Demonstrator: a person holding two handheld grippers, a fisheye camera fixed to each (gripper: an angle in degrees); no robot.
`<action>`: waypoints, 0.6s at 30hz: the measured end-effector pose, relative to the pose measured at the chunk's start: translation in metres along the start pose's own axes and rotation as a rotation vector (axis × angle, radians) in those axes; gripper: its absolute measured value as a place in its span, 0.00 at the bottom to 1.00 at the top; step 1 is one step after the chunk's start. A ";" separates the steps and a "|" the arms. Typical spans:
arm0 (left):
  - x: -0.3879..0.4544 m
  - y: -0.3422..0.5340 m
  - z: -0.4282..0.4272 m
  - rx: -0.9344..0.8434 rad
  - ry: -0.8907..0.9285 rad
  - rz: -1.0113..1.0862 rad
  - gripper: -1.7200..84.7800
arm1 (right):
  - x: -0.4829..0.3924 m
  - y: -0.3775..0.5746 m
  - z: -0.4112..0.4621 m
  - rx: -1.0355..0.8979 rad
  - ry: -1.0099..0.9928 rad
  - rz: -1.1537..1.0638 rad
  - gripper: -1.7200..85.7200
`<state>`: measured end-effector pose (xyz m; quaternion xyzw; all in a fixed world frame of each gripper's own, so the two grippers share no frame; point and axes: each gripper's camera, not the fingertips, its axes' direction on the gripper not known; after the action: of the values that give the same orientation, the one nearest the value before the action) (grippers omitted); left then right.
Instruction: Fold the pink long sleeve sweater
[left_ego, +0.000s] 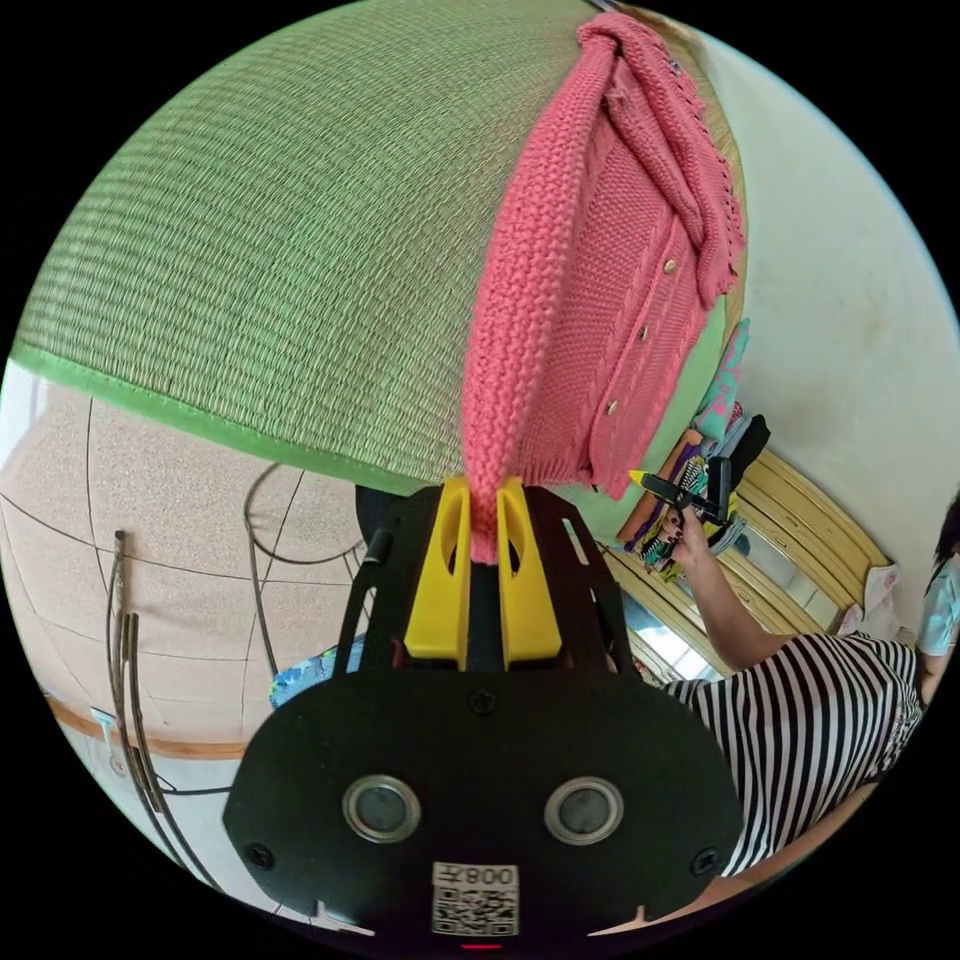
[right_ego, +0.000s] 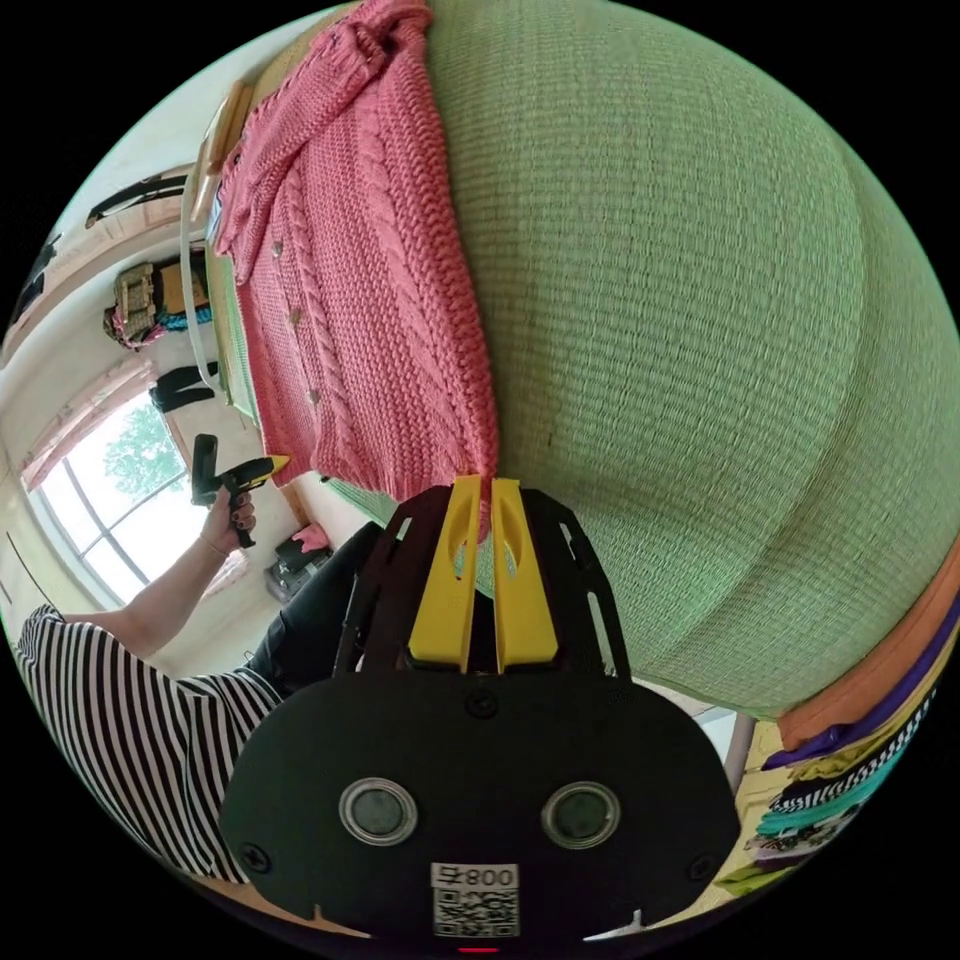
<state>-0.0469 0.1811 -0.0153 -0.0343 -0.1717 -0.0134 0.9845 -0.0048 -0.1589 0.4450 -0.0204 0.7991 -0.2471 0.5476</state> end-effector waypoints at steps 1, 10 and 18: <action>-0.001 0.003 -0.002 0.004 0.007 -0.006 0.07 | 0.000 0.003 -0.001 -0.012 -0.008 -0.008 0.04; -0.010 0.043 -0.013 -0.029 0.044 -0.057 0.06 | 0.005 0.040 -0.012 -0.085 -0.048 -0.024 0.04; -0.027 0.076 -0.021 -0.034 0.103 -0.166 0.06 | 0.015 0.071 -0.005 -0.175 -0.088 0.027 0.03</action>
<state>-0.0622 0.2555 -0.0487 -0.0359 -0.1229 -0.0994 0.9868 0.0015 -0.0996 0.4036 -0.0680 0.7932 -0.1679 0.5814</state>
